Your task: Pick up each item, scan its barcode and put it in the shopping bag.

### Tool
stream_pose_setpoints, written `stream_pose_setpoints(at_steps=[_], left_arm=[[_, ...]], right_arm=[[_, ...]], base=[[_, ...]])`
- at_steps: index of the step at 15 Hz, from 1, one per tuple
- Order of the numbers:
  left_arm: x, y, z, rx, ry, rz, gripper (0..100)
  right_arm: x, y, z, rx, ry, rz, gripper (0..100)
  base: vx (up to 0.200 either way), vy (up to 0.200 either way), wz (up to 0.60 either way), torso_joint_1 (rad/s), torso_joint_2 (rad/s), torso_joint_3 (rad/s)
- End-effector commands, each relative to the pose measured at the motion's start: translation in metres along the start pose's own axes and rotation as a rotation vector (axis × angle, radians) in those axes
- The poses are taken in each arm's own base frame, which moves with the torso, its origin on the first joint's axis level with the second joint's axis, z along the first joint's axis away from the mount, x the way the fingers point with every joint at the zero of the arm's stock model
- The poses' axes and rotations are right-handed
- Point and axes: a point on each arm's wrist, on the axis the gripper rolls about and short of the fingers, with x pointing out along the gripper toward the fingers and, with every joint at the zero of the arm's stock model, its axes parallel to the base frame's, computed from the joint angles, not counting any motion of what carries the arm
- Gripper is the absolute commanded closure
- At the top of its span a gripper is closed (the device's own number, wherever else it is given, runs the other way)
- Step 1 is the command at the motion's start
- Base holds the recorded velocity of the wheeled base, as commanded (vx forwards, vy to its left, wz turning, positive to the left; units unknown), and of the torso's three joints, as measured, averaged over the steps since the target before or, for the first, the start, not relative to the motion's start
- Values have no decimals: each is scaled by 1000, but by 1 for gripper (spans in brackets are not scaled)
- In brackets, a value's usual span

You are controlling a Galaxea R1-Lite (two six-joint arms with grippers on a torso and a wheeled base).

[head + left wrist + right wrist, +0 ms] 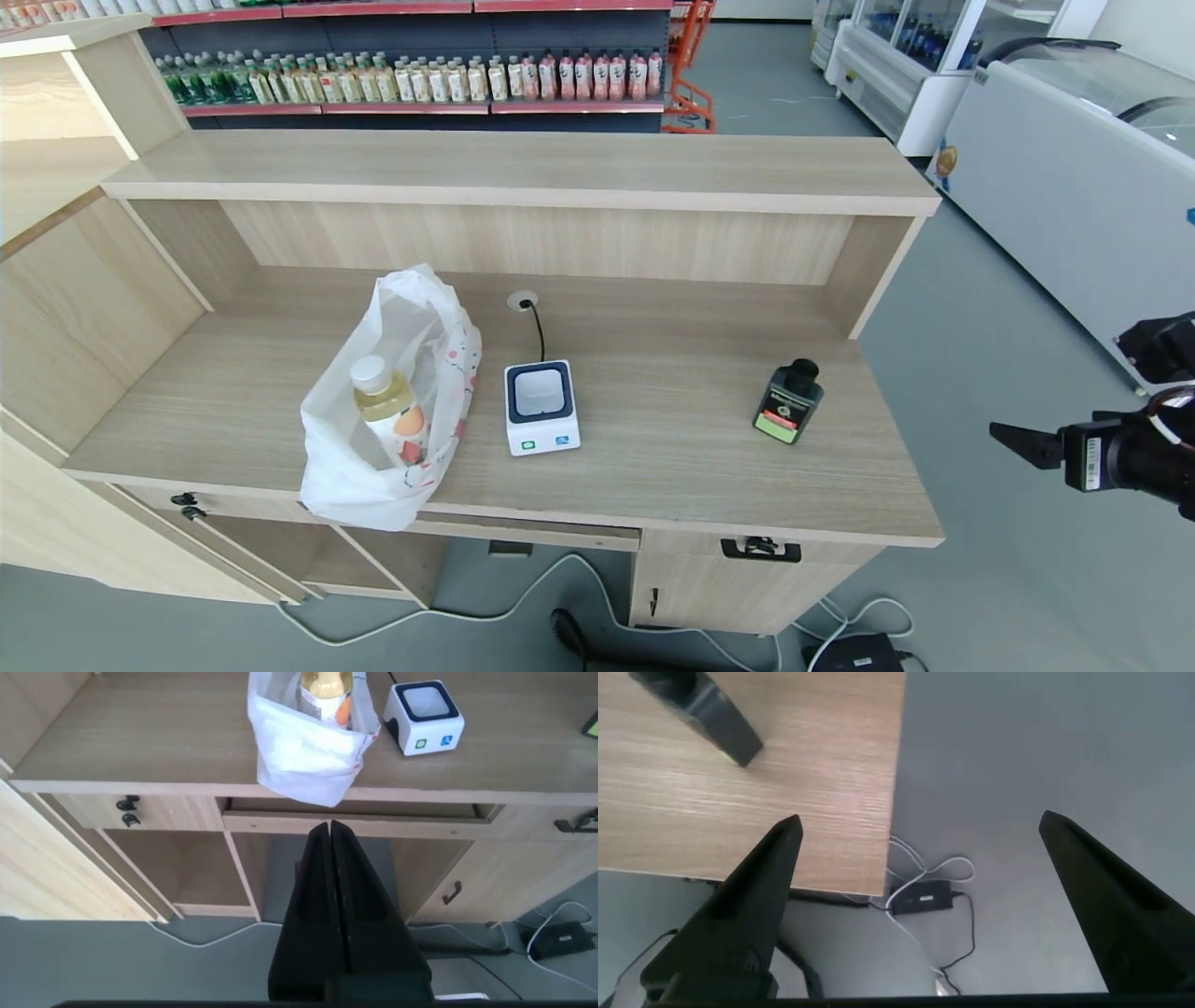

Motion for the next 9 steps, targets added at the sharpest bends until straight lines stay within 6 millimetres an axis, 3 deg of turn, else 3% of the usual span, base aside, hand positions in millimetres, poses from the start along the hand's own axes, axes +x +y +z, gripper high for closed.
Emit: stream_pose_setpoints(at_steps=[1,4,8,9], left_arm=[[0,0,0,0,1,1,100],[0,0,0,0,1,1,100],[0,0,0,0,1,1,100],[0,0,0,0,1,1,100]], right_arm=[[19,22,-7,-23,35,156,0],[37,46,-15,-99,78,278,0],[55,50,-25,-248,83,338,0],[69,50,-26,-321,40,334,0]], base=[[0,0,0,0,0,0],[0,0,0,0,0,0],[0,0,0,0,0,0],[0,0,0,0,0,0]])
